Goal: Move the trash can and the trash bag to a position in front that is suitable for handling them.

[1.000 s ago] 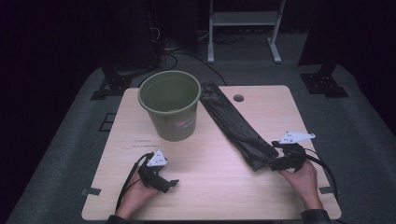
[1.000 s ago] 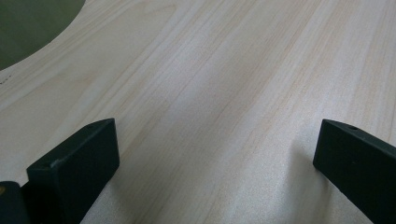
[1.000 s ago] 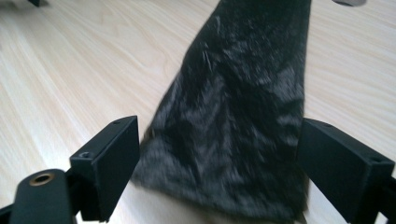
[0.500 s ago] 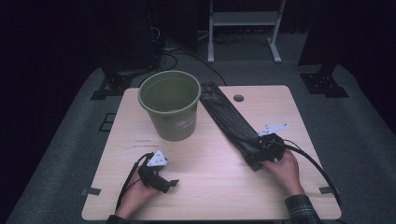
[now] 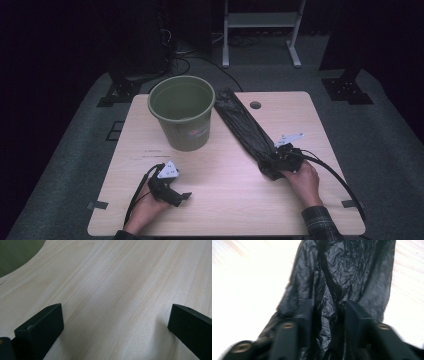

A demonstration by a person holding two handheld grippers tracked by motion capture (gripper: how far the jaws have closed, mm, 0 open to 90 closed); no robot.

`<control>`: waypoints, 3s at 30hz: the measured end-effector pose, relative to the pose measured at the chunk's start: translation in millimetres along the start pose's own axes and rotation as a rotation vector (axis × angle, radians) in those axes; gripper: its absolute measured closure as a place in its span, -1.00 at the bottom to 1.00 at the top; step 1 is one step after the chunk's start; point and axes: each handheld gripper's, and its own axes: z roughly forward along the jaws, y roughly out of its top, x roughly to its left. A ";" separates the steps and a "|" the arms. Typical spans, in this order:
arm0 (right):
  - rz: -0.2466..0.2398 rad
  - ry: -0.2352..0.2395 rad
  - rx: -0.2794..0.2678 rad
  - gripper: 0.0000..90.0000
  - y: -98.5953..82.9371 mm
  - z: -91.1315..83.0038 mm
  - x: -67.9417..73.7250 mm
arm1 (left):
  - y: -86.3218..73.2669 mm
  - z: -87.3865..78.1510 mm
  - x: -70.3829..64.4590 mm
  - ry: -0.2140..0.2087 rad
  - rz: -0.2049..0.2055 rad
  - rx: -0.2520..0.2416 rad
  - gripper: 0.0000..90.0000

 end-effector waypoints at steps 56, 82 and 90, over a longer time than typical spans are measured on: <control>0.004 0.026 0.014 0.63 -88.5 -91.8 29.3 | -0.4 -0.4 -0.5 -0.002 0.001 -0.001 -1.00; 0.023 -0.068 -0.079 -0.79 -7.9 -33.0 16.4 | -0.4 -0.4 -0.4 -0.002 0.001 0.000 -1.00; 0.044 -0.090 -0.040 -0.79 -7.1 -5.1 4.7 | 0.1 0.1 -0.5 0.003 -0.004 -0.001 -1.00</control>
